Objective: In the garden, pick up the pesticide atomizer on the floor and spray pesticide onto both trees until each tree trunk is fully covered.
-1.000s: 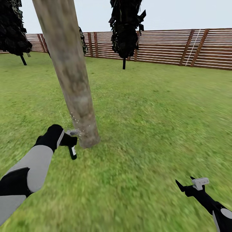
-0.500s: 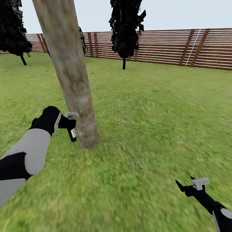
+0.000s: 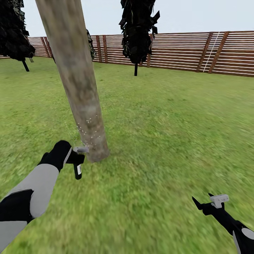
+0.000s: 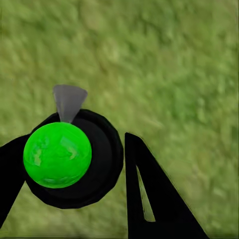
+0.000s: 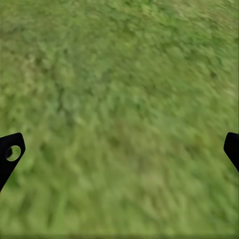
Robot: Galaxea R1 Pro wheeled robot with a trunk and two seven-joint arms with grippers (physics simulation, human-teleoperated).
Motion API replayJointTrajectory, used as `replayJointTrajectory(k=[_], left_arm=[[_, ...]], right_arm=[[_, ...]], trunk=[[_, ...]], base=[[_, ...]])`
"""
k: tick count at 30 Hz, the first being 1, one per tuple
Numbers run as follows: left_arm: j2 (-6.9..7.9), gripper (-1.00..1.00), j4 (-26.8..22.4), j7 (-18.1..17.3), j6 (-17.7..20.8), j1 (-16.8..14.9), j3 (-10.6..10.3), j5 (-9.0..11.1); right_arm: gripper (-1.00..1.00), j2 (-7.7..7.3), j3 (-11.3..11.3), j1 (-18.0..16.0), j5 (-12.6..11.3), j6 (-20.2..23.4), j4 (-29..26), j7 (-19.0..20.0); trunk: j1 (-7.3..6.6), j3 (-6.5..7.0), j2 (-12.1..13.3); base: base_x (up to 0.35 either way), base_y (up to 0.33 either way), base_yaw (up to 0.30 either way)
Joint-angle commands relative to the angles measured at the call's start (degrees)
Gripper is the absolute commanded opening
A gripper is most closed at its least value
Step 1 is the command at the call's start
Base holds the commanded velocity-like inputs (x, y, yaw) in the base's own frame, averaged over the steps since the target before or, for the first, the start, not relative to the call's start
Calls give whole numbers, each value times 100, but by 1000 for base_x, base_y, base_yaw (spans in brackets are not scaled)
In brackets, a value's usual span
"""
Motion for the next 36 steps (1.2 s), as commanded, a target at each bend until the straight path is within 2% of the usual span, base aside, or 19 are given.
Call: replayJointTrajectory(k=[1,2,4,5,7,10,11,15,19,24,36], left_arm=[[-6,-100,3,102,-26,16,17,11],[-11,-100,5,202,-84,22,38,18],[-38,-100,52,650,-408,30,96,61],[-90,-100,225,1062,-588,32,207,199],[-122,-100,426,1489,-732,80,359,390],[-130,-100,492,1738,-1417,403,437,619],[-130,-100,505,1759,-1635,534,444,713],[-133,-100,458,1772,-1972,992,450,1003],[-164,-100,497,1771,-2235,1198,443,1220],[-219,-100,488,1772,-2316,1231,435,1271],[-222,-100,508,1772,-2319,1237,439,1259]], right_arm=[[100,0,0,0,0,0,-1,0],[100,0,0,0,0,0,-1,0],[100,0,0,0,0,0,-1,0],[100,0,-4,0,0,0,-7,0],[100,0,-3,0,0,0,-3,0],[100,0,0,0,0,0,-2,0],[100,0,0,0,0,0,-2,0],[100,0,-7,0,0,0,-9,0],[100,0,-9,0,0,0,-10,0],[100,0,-1,0,8,0,-2,-7],[100,0,0,0,9,-9,14,-9]], trunk=[[0,0,0],[0,0,0],[0,0,0],[0,0,0],[0,0,0],[0,0,0],[0,0,0],[0,0,0],[0,0,0],[0,0,0],[0,0,0]], base=[[0,0,0],[0,0,0],[0,0,0],[0,0,137],[0,0,231],[0,0,266],[0,0,275],[0,0,231],[68,-36,44],[166,-207,3],[73,-271,7]])
